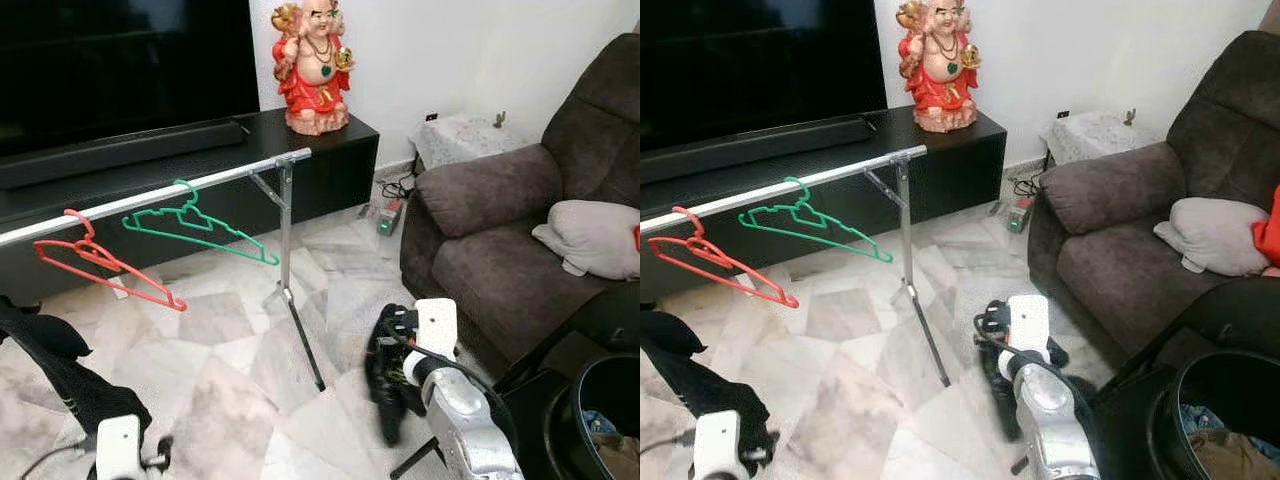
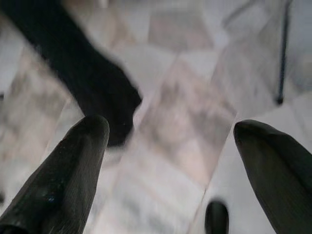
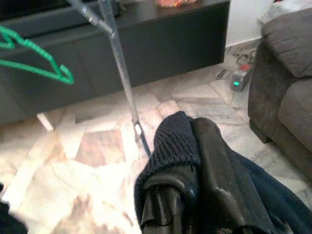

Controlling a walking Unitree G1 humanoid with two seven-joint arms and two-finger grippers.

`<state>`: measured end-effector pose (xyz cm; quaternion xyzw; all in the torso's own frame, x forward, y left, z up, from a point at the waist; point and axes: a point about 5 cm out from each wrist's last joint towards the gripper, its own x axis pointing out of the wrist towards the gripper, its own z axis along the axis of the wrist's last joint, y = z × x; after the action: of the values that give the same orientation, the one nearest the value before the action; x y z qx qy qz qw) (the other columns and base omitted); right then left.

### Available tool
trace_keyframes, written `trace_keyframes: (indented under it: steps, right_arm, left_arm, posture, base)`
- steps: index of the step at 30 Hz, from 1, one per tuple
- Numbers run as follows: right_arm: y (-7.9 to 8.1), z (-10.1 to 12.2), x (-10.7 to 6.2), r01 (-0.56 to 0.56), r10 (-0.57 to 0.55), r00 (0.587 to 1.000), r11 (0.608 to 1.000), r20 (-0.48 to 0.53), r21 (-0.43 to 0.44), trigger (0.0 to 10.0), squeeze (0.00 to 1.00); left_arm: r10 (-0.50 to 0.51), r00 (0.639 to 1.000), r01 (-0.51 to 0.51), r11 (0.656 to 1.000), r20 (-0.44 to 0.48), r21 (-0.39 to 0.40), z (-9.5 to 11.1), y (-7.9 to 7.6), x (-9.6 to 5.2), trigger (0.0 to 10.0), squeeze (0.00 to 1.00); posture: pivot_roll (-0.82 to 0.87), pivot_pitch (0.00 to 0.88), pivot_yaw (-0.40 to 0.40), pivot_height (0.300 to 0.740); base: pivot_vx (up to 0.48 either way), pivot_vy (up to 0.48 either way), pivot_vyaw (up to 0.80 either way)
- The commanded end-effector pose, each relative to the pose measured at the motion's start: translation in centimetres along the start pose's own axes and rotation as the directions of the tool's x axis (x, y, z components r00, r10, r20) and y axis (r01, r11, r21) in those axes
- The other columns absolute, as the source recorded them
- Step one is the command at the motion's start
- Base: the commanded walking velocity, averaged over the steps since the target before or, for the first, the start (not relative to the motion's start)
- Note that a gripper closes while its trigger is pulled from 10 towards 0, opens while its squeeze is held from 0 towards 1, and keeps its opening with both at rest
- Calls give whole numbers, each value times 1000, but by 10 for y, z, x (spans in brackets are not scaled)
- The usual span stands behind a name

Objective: Hang hanger

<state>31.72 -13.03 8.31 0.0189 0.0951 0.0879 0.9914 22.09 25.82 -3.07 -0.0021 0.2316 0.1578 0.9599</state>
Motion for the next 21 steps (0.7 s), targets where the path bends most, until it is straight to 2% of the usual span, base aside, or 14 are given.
trace_keyframes:
  steps: [1,3,7,13,21]
  right_arm:
    - [1,7,3,-7,6,999,1000,40,5,10000,0]
    - [-6,-3,5,27,-27,1000,1000,8,6,10000,0]
    - [-7,-10,4,41,-41,999,999,-3,3,10000,0]
    - [-6,-28,-2,36,-35,999,999,-34,14,10000,0]
    - [-3,-34,-4,39,-39,999,999,-33,12,10000,0]
  left_arm:
    - [-1,1000,1,1000,12,-15,0,0,-1,10000,0]
    - [-6,997,7,1000,71,-18,8,-9,0,10000,0]
    - [-10,990,16,999,142,-42,20,-20,0,10000,0]
    - [-5,975,18,998,223,-56,36,-27,0,10000,0]
    - [1,966,14,998,258,-56,43,-30,-4,10000,0]
  posture:
    - [0,77,43,740]
    - [0,74,47,740]
    - [-1,67,50,740]
    - [2,53,64,740]
    - [1,38,63,740]
  base:
    - [0,0,0]
    - [0,0,0]
    - [0,0,216]
    - [0,0,800]
    - [0,0,800]
